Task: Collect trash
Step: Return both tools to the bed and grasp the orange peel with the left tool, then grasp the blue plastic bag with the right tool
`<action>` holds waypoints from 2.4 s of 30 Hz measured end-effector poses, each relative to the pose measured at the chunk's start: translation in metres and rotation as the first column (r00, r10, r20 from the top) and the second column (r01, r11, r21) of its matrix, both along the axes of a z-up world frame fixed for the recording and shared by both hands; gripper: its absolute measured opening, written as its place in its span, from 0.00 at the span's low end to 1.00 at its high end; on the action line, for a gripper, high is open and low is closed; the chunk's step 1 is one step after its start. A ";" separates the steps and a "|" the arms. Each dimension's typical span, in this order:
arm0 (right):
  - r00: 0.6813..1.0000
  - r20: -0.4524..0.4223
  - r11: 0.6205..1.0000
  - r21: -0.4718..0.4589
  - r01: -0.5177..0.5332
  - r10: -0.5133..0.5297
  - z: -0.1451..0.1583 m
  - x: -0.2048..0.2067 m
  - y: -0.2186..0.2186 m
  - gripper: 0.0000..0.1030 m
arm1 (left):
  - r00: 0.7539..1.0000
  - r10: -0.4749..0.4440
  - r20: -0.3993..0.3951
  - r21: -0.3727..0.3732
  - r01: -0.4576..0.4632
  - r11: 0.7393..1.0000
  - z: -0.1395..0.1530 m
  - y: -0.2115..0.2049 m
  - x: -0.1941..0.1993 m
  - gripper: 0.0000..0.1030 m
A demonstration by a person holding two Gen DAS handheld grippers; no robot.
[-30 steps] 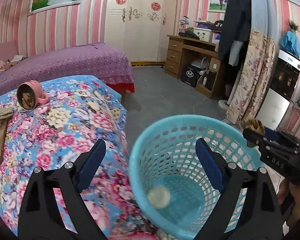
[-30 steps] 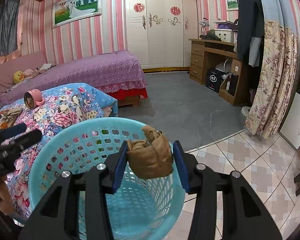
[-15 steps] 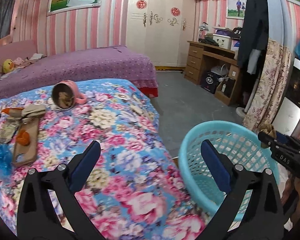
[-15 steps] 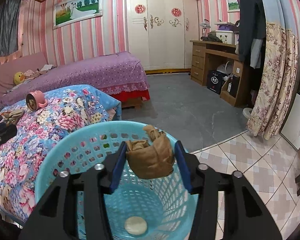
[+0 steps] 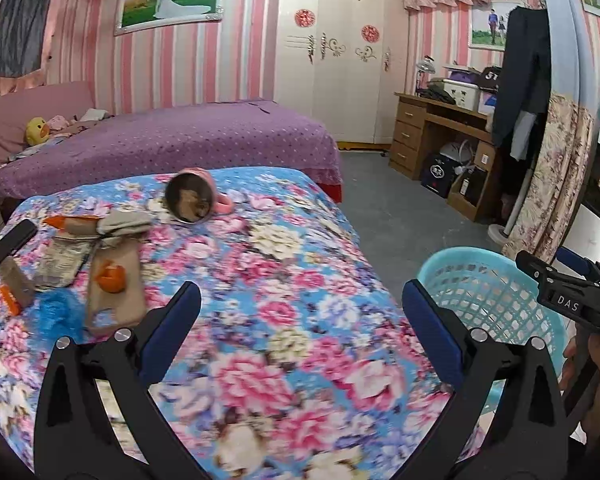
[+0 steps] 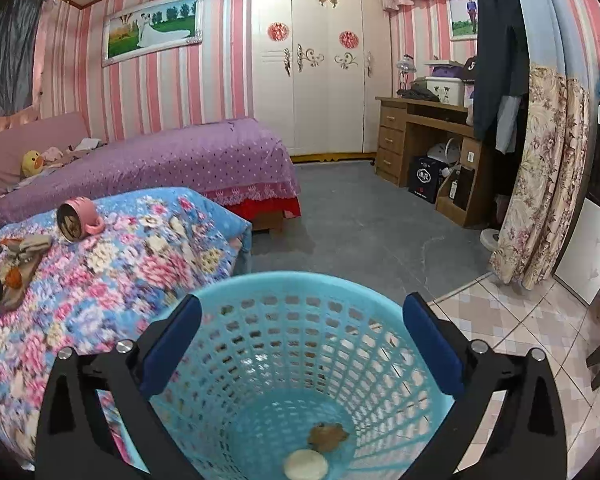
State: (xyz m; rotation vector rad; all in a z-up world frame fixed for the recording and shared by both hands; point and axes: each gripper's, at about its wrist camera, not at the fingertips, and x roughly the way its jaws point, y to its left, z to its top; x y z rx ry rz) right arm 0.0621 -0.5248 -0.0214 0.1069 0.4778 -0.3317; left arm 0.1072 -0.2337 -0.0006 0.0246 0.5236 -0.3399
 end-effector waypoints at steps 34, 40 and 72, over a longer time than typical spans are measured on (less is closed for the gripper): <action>0.970 -0.035 0.969 -0.057 -0.242 0.240 0.000 0.082 0.201 0.96 | 0.948 0.317 -0.037 0.030 -0.316 0.948 -0.017 0.254 0.032 0.95; 0.970 -0.058 0.968 -0.067 -0.240 0.236 -0.005 0.088 0.211 0.96 | 0.924 0.355 -0.139 0.076 -0.348 0.934 -0.049 0.282 0.046 0.95; 0.900 -0.046 0.901 -0.019 -0.434 0.433 -0.003 0.093 0.326 0.96 | 0.945 0.269 -0.185 0.044 -0.265 0.963 -0.052 0.311 0.045 0.25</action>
